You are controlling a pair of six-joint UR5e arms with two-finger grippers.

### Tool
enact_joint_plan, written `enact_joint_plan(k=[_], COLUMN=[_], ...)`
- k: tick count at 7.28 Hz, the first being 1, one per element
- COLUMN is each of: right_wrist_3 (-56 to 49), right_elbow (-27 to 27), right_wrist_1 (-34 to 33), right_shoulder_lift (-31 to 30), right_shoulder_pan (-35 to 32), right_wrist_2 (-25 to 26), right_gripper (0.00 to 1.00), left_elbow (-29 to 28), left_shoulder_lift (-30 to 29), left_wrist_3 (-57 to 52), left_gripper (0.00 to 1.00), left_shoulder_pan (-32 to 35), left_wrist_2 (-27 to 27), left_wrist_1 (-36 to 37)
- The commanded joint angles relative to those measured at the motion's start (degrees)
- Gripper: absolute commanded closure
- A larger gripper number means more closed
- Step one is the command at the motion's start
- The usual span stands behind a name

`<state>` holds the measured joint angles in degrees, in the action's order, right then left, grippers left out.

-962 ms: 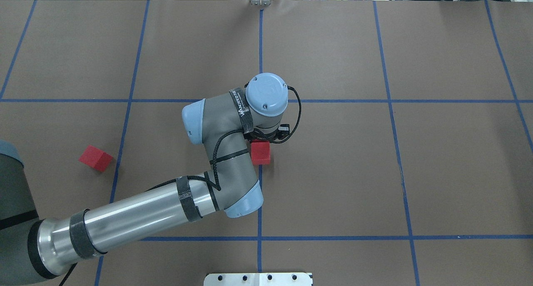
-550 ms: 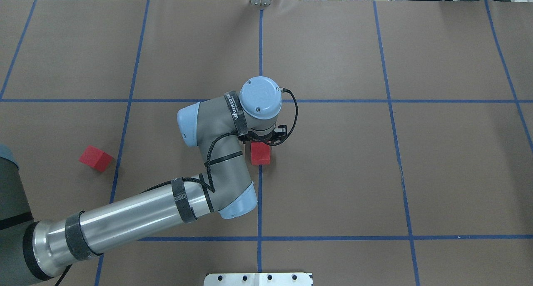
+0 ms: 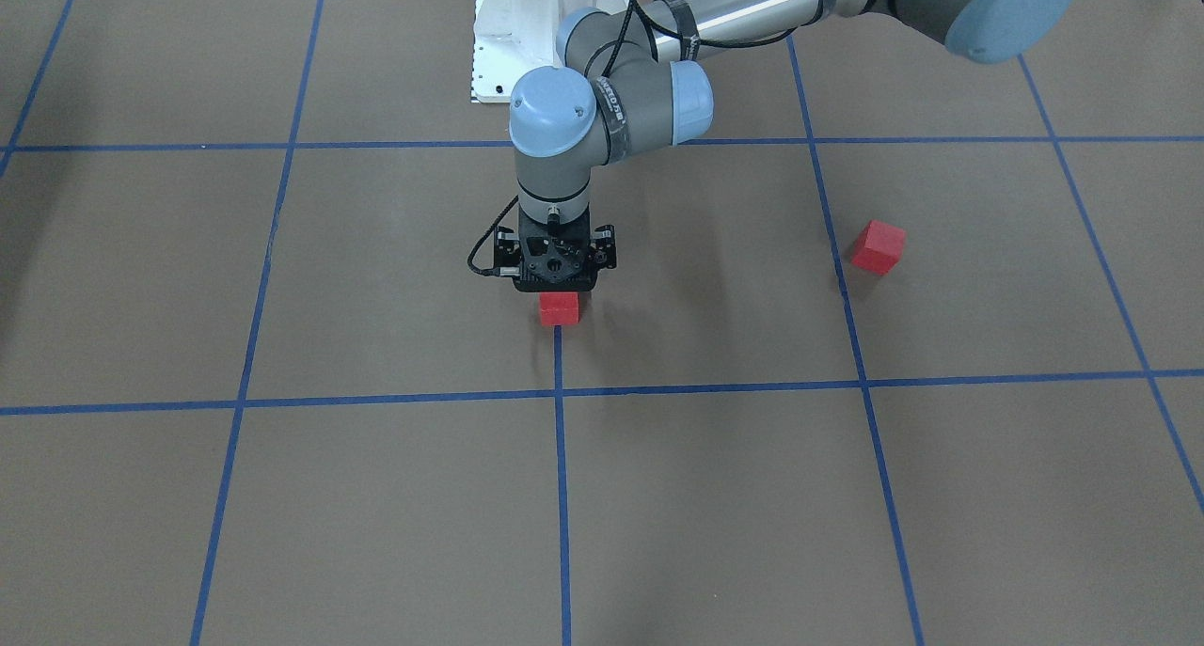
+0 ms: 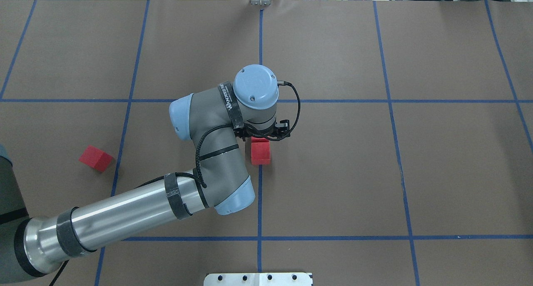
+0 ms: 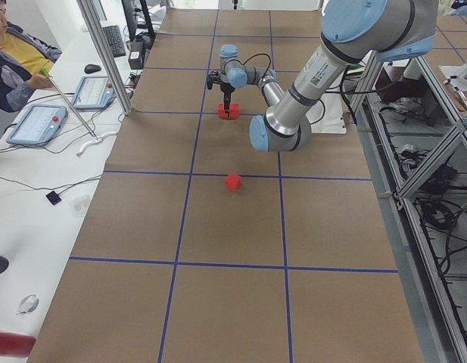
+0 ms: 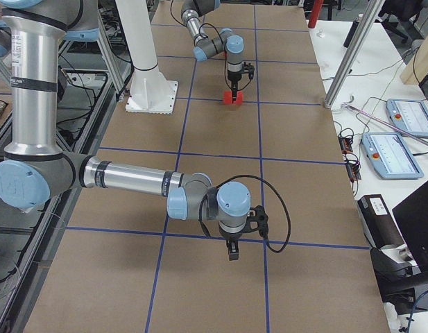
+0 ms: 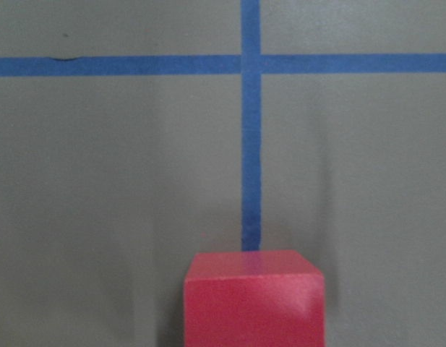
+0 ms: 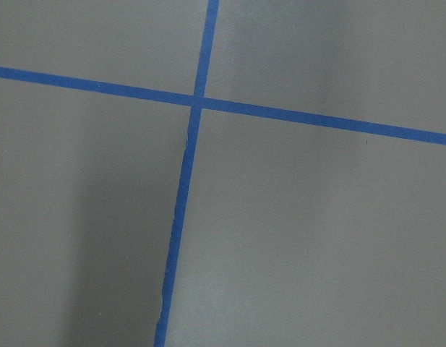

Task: Form red blocks into L shape at center
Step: 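Open the left gripper and pull it back toward the last red cube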

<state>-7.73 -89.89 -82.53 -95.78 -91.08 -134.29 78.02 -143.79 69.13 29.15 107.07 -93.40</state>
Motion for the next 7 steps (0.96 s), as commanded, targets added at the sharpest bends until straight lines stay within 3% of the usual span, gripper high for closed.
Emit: enact_joint_plan(k=[1, 4, 6, 7], right_wrist_3=[0.00, 0.18, 0.18, 0.18], right_elbow=[0.07, 0.24, 0.25, 0.25], right_wrist_1=[-0.09, -0.09, -0.09, -0.09], right_shoulder_lift=[-0.02, -0.02, -0.02, -0.02], right_shoulder_pan=[0.03, 0.03, 0.03, 0.03], right_wrist_2=[-0.01, -0.01, -0.01, -0.01], right_gripper=[0.00, 0.00, 0.00, 0.00], left_elbow=[9.03, 26.17, 27.01, 27.44], left_shoulder_lift=[4.71, 29.98, 45.19, 49.18], left_wrist_3=[-7.99, -30.04, -37.13, -36.71], left_gripper=[0.00, 0.00, 0.00, 0.00], left_shoulder_pan=[3.52, 12.99, 16.63, 16.64], left_wrist_2=[2.51, 5.57, 8.76, 8.85], left_wrist_1=[5.40, 4.11, -11.44, -15.28])
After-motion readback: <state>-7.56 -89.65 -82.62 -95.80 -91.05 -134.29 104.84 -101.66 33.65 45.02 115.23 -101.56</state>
